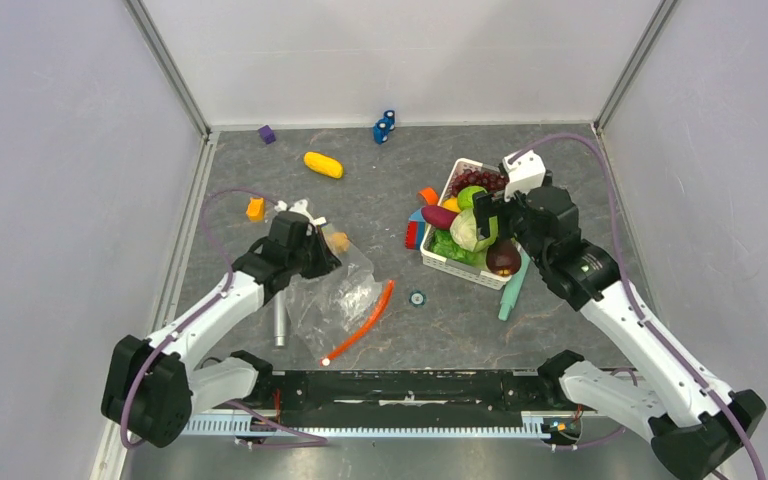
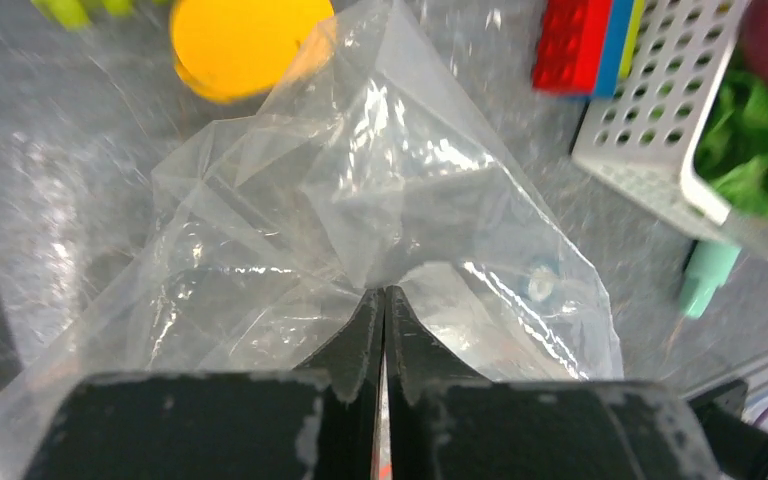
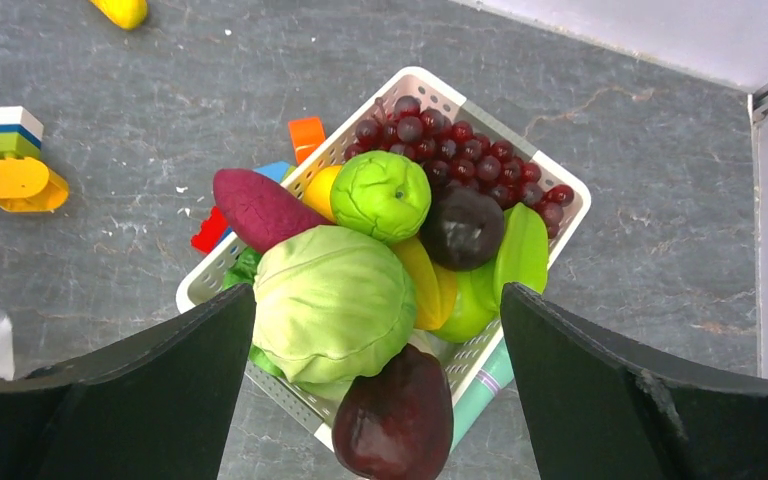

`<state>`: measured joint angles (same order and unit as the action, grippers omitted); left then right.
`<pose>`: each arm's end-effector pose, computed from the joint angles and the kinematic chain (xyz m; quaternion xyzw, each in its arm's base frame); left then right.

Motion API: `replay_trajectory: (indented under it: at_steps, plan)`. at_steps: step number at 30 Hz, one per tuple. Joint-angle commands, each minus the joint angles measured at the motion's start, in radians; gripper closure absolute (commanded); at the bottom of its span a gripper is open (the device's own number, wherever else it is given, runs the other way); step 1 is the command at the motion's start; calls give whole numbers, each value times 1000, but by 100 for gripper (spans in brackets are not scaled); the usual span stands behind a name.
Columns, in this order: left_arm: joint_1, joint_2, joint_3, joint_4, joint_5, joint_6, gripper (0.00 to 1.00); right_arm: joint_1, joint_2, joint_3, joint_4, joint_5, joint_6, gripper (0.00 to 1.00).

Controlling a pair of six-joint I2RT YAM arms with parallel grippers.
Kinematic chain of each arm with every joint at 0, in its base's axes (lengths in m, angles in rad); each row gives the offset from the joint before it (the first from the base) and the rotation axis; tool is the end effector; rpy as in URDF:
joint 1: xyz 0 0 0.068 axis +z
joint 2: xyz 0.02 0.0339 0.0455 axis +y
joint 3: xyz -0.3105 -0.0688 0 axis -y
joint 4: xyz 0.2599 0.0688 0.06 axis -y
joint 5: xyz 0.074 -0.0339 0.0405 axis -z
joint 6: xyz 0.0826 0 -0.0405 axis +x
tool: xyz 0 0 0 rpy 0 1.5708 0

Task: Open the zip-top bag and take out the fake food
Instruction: Place the zipper food storage bag at the center of the board, then pick up the fake fruit from the center of the board.

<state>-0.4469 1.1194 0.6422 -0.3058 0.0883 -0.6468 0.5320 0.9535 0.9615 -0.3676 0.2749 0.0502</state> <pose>0.2257 -0.1162 0.2166 -0.0752 0.9196 -0.2342 0.3063 0.2211 0.1041 0.3748 -0.1186 0.8095 0.0539 0.5725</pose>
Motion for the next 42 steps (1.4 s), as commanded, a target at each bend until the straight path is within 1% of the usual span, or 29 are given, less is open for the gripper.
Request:
replay_trajectory:
  at_steps: [1,2,3,5,6,8,10,12,14,16,18,23,25,27,30,35,39,42]
  plan:
    - [61,22,99,-39,-11,80,83,-4,-49,43,-15,11,-7,2]
    - [66,30,120,-56,-21,88,71,-4,-56,43,-18,12,-6,2]
    - [68,35,136,-76,-28,98,54,-5,-61,46,-22,13,-8,2]
    - [73,42,166,-107,-40,117,30,-4,-68,49,-29,13,-12,2]
    - [76,42,186,-126,-47,128,21,-4,-72,52,-31,13,-13,2]
    - [91,42,234,-160,-65,146,10,-4,-77,55,-35,13,-11,2]
    - [114,50,298,-186,-84,163,4,-4,-80,54,-35,13,-5,2]
    - [147,76,375,-203,-84,171,2,-4,-81,54,-35,11,4,2]
    - [189,137,467,-209,-84,169,1,-4,-79,55,-40,11,19,2]
    - [214,211,547,-202,-128,145,1,-4,-71,56,-51,12,39,2]
    - [227,289,606,-167,-184,88,1,-4,-63,52,-63,12,55,2]
    - [233,528,774,-112,-257,-75,0,-4,-58,18,-66,22,72,2]
    - [232,640,875,-137,-273,-123,0,-4,-58,3,-64,23,76,2]
    - [232,758,1003,-187,-274,-133,0,-4,-60,-15,-60,13,79,2]
    - [232,904,1158,-245,-313,-175,0,-4,-63,-44,-45,0,82,2]
    - [232,1047,1305,-275,-414,-258,0,-4,-56,-84,-25,0,79,2]
    - [232,1145,1416,-334,-453,-298,0,-4,-57,-102,-11,-19,87,2]
    - [232,1187,1448,-343,-469,-327,0,-4,-62,-110,-5,-21,88,2]
